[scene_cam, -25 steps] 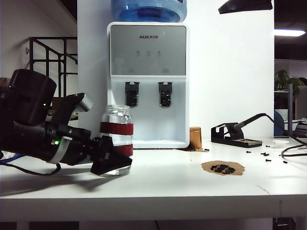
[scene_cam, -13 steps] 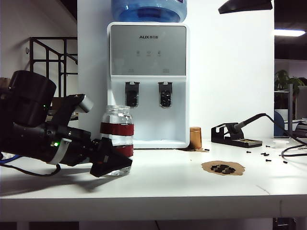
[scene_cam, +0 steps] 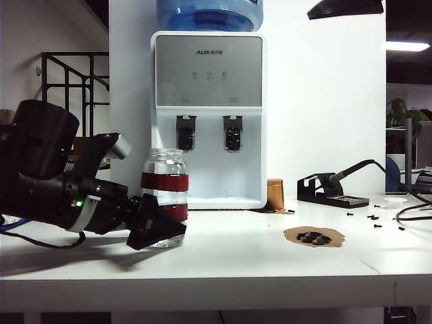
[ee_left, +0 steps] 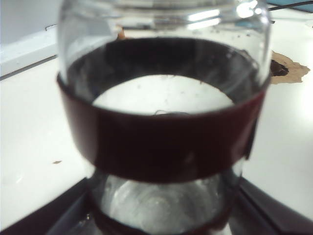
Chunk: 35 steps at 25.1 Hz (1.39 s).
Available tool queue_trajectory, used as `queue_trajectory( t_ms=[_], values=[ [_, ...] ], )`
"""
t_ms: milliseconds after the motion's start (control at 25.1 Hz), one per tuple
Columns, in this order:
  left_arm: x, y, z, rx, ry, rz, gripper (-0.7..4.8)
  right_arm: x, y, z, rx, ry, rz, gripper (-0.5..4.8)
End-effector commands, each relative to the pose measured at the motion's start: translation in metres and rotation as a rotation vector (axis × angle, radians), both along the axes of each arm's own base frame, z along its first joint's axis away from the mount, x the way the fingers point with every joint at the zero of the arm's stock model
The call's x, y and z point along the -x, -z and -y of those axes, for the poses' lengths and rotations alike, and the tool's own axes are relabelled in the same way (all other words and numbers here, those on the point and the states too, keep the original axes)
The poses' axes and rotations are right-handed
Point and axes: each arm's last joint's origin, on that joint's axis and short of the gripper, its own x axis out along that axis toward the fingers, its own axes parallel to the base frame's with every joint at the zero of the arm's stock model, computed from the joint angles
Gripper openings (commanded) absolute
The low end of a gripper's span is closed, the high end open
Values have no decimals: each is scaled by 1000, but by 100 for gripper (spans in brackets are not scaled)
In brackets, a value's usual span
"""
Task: Pick up the water bottle with two loops of red belts, then reach the front water dispenser and gently press the gray-black baffle horizontally to get a little water.
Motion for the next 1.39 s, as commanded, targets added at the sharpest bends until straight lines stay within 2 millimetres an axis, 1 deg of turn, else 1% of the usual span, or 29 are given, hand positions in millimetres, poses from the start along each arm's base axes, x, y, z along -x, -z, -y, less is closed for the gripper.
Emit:
queue_trajectory(
  t_ms=[40, 80, 119, 159, 239, 358, 756, 836, 955, 1035, 1114, 1273, 1393],
  values=[
    [4, 12, -2, -49, -12, -94, 234, 1, -4, 0, -2, -2, 23, 479],
    [4, 12, -3, -49, -13, -93, 258, 1, -4, 0, -2, -2, 22, 479],
    [3, 11, -3, -46, -14, -87, 362, 1, -4, 0, -2, -2, 23, 479],
    [3, 11, -3, -46, -15, -86, 379, 1, -4, 0, -2, -2, 23, 479],
    [3, 11, -3, -46, -15, -86, 382, 1, -4, 0, -2, -2, 22, 479],
    [3, 11, -3, -44, -15, -82, 438, 1, -4, 0, -1, -2, 21, 479],
    [1, 11, -7, -44, -28, -83, 444, 1, -4, 0, -1, -2, 21, 479],
    [1, 11, -10, -38, -26, -87, 479, 1, -4, 0, -2, -2, 21, 479],
    [0, 11, -14, -31, -20, -96, 479, 1, -4, 0, -1, -2, 22, 479],
    [0, 12, -22, -15, -6, -110, 479, 1, -4, 0, -2, -2, 21, 479],
    [5, 16, -27, -8, 9, -135, 479, 2, -4, 0, -2, -2, 22, 479],
    [15, 19, -28, 18, 82, -169, 479, 2, -4, 0, -2, -2, 22, 479],
    [21, 22, -30, 12, 98, -168, 479, 2, -4, 0, -2, -2, 22, 479]
  ],
)
